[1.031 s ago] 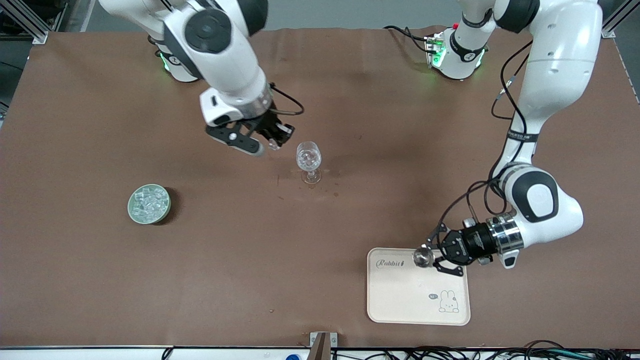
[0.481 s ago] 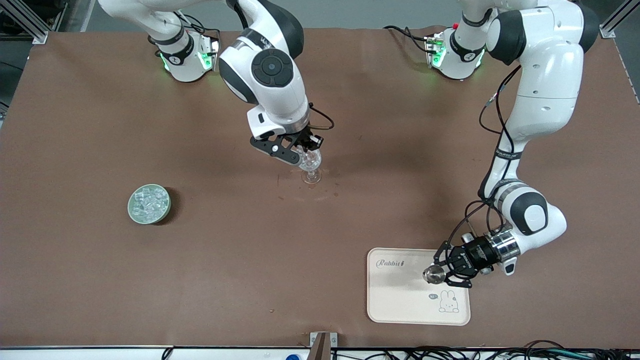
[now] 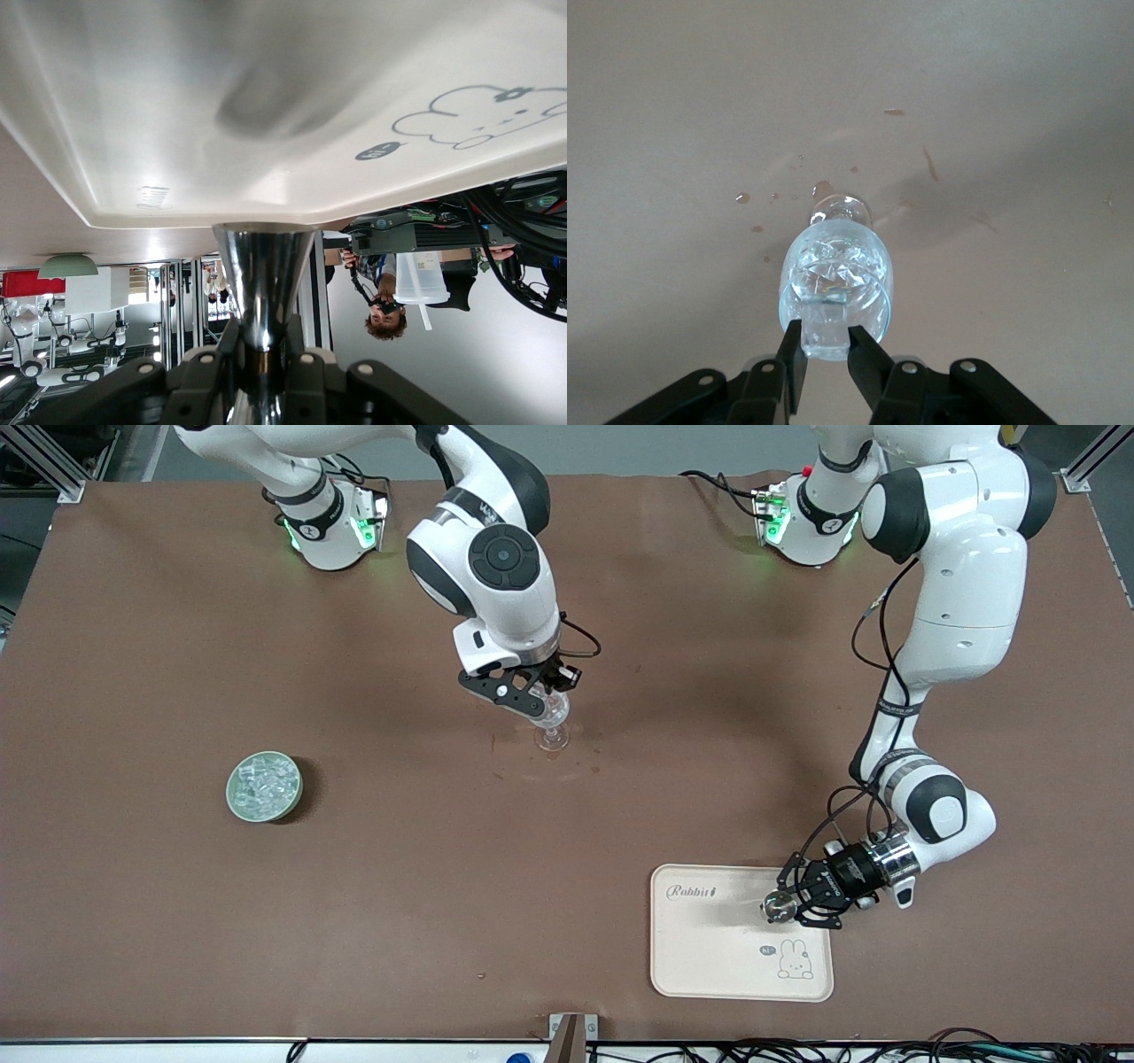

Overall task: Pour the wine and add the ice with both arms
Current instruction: 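Open the right gripper over the glass while the left gripper lowers the jigger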

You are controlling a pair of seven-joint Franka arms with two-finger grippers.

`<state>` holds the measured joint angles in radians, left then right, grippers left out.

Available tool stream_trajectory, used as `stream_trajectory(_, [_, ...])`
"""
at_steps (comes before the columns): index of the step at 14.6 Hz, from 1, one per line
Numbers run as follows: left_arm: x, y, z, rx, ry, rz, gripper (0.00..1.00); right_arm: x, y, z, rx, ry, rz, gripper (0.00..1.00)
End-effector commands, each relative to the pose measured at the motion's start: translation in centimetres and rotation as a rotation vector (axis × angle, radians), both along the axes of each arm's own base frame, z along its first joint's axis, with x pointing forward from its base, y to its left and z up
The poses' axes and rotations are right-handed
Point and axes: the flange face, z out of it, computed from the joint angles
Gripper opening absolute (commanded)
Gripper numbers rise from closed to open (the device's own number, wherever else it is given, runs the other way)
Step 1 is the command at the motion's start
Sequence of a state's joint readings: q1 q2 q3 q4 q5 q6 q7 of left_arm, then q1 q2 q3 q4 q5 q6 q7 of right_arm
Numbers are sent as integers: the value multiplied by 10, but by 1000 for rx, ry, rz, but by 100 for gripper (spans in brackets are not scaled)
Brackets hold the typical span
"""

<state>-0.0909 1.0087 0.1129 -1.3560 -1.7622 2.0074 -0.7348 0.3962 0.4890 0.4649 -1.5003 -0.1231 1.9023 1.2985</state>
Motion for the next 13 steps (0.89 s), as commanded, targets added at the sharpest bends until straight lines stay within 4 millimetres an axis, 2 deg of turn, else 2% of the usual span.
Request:
stream_trajectory(1, [-1, 9, -9, -21, -35, 13, 4, 0, -1, -8, -17, 3, -16, 4])
stream_trajectory(4, [-11, 18, -29, -2, -56, 7, 4, 3, -6, -9, -26, 11, -23, 4])
stream_trajectory(5, [-14, 20, -34, -4, -65, 0, 7, 2, -6, -10, -28, 14, -21, 4])
stream_trajectory(6, [-18, 21, -37, -22, -74, 1, 28, 3, -6, -10, -29, 14, -22, 4])
stream_trajectory(7, [-21, 23, -38, -50, -79, 3, 55, 4, -6, -10, -27, 13, -24, 5])
stream_trajectory(8, [-23, 33, -39, -48, -86, 1, 100, 3, -6, -12, -30, 16, -24, 5])
stream_trajectory(10, [-31, 47, -39, -74, -107, -32, 100, 1, -3, -13, -27, 16, -17, 11])
stream_trajectory(12, [-42, 83, -33, -91, -114, -68, 100, 0, -2, -20, -34, 28, -13, 22])
stream_trajectory(13, [-47, 102, -30, -95, -116, -83, 100, -2, 0, -20, -34, 28, -10, 24])
